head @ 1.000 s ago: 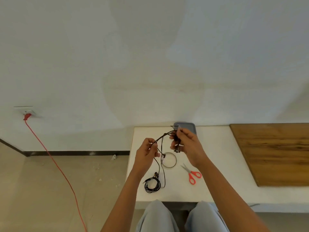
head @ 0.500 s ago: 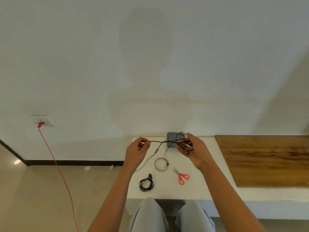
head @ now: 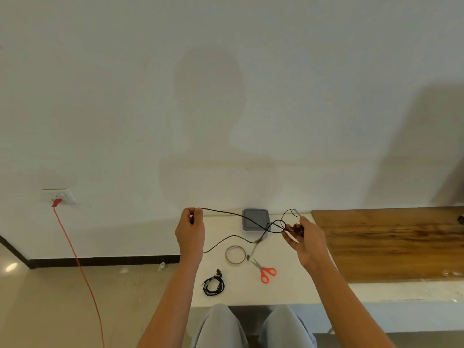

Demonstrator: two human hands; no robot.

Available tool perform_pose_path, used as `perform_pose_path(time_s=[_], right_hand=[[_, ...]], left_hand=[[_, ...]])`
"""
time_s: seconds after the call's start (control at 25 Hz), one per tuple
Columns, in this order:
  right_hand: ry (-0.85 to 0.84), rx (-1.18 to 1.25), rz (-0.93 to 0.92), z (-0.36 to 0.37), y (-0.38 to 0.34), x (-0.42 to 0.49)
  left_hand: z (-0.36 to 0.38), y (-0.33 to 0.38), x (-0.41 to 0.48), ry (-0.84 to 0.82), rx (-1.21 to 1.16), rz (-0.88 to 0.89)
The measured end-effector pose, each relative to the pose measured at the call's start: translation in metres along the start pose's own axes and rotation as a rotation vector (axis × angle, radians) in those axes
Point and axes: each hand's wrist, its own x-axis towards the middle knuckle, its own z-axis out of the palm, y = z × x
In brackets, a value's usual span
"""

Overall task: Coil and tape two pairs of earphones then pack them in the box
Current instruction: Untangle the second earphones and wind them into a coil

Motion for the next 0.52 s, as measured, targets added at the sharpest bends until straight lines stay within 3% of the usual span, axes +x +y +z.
perform_pose_path(time_s=[0.12,0.24,0.4,0.52], right_hand=[[-0.130,-0.121,0.041,0.000,-0.002,-0.010],[-0.275,-0.319,0.042,0.012,0.000,-0.023],[-0.453,-0.490,-0.068,0.030,0.002,-0.038],[-0.505,-0.580,-0.204,0.036,-0.001,-0.046]], left_hand=[[0.000,-0.002,-0.007,-0.239,0.134,-0.082],[0.007,0.004,-0.023,-0.476,0.314,-0.027],[0.021,0.023,-0.042,-0.765,0.082,0.043],[0.024,0.025,-0.040,-0.752,0.025,0.091]])
